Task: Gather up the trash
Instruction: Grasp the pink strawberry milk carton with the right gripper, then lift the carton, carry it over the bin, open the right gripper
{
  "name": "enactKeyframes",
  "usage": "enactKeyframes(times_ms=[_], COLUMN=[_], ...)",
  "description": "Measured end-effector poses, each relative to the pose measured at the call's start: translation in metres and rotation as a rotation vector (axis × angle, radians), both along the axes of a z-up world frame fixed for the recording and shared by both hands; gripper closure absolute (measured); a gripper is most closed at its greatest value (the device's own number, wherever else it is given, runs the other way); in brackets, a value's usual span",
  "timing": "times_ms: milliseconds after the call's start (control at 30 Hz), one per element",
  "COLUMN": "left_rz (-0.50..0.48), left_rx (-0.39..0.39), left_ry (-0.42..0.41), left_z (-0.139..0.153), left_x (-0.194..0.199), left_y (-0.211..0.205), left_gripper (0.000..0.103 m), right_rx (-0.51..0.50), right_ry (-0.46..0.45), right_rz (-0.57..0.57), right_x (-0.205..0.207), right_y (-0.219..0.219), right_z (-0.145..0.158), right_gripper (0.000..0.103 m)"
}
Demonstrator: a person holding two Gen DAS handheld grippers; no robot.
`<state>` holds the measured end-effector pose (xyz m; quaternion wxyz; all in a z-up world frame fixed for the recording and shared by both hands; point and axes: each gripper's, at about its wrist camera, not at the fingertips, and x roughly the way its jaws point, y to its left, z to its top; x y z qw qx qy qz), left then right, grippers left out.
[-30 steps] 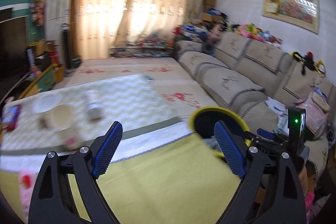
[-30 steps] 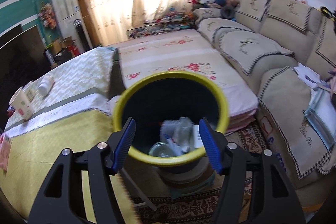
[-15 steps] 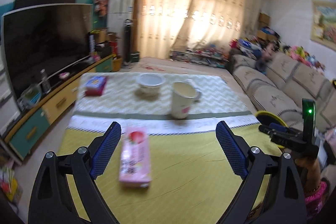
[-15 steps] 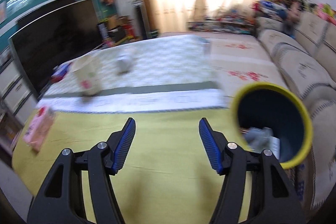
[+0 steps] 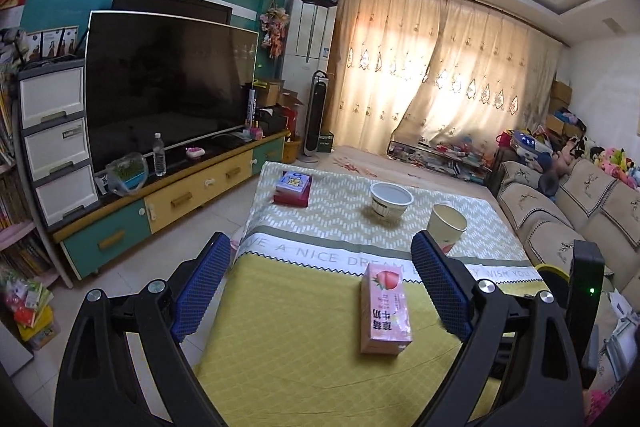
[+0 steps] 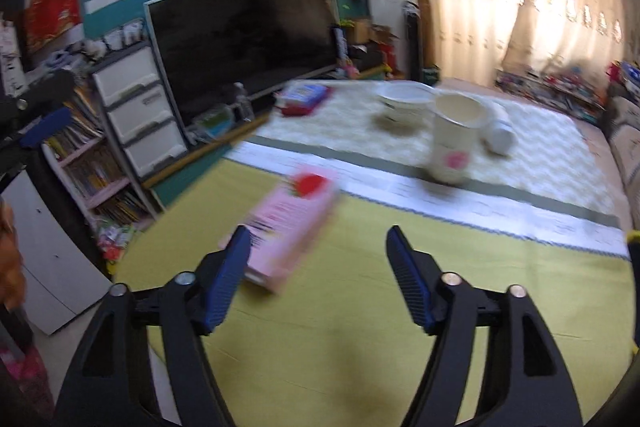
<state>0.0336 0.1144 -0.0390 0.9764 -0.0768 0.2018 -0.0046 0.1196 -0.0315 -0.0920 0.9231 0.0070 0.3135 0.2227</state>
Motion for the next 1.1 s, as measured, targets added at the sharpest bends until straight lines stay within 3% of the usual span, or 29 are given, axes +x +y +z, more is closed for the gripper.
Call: enactKeyframes(times_ms=[67,400,500,633,800,933,967,1100], left_rz=[-0.005,-0.029,-0.035,-0.043,-0.053,-0.080,-0.084,-0.099], left_rx=[-0.004,-0.013,-0.015,-0.015,-0.028,-0.033,-0.030,-0.015], left_ry=[0.006,0.025,0.035,0.046,0.054,0.070,0.073,0.083], left_z=[-0.003,-0.010,-0.011,-0.016,-0.020,-0.024,-0.025,-0.027], left_x=[-0.001,0.005,0.009,0.014,0.022,0.029,0.030,0.034], left_y=[0.002,-0.002,-0.006,-0.009,-0.012,-0.020,-0.023,-0.030], left_gripper=[0.013,0.013,0.013,0.013,0.013,0.013,0.013,0.013], right_rx=[-0.015,-0.116,-0.133,-0.143,-0.090,-0.093,-0.104,-0.121], right_ry=[-0.021,0.099,0.138,0.153,0.138,0.133,0.130,0.128], right_rz=[0.009,-0.055,-0.044,-0.043,-0.056,-0.019,-0.015,-0.012], right_x=[0.001,0.031,0.035,0.035,0.033,0.032,0.032,0.031], right_y=[0.025,0.077,0.080,0.070,0.046,0.052,0.055,0.054], right_z=[0.000,-0.035,-0.044,-0.050,-0.048,-0.048,-0.049,-0.049], right_gripper=[0.031,0.028,0.029,0.040,0.040,0.040,0.048,0.050])
